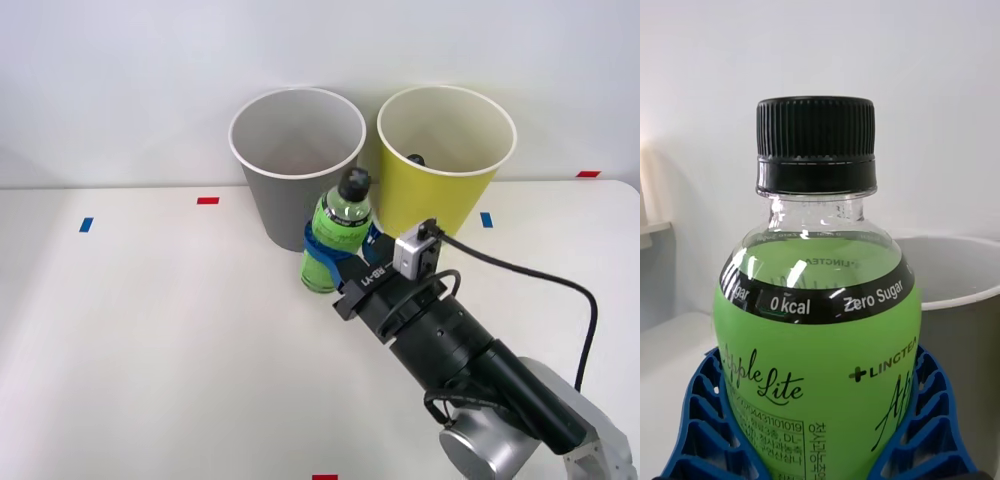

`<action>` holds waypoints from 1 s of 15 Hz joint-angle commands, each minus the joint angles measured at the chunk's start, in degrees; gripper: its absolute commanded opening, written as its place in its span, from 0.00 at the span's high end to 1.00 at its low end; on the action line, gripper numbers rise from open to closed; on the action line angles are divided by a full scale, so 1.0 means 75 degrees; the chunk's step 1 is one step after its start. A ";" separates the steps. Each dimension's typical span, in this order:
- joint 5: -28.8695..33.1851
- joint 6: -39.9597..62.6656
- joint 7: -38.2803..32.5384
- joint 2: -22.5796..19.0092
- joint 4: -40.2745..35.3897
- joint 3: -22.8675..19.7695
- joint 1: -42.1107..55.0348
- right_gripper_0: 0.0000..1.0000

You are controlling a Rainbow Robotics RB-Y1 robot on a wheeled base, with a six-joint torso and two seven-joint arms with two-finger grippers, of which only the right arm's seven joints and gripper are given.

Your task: Put cans in the gray bin, plastic bottles in the light green bin

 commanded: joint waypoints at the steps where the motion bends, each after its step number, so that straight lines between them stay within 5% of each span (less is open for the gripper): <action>1: -0.0166 0.0931 -0.0260 0.0029 -0.0892 -0.0583 -0.0154 1.00; 6: -0.0284 0.1869 -0.1268 0.0474 -0.1255 -0.1497 -0.1326 1.00; 10: -0.0295 0.4095 -0.1279 0.0814 -0.1243 -0.2634 -0.2592 1.00; 15: -0.0436 0.3369 -0.1256 0.0462 0.0550 -0.2798 -0.3635 1.00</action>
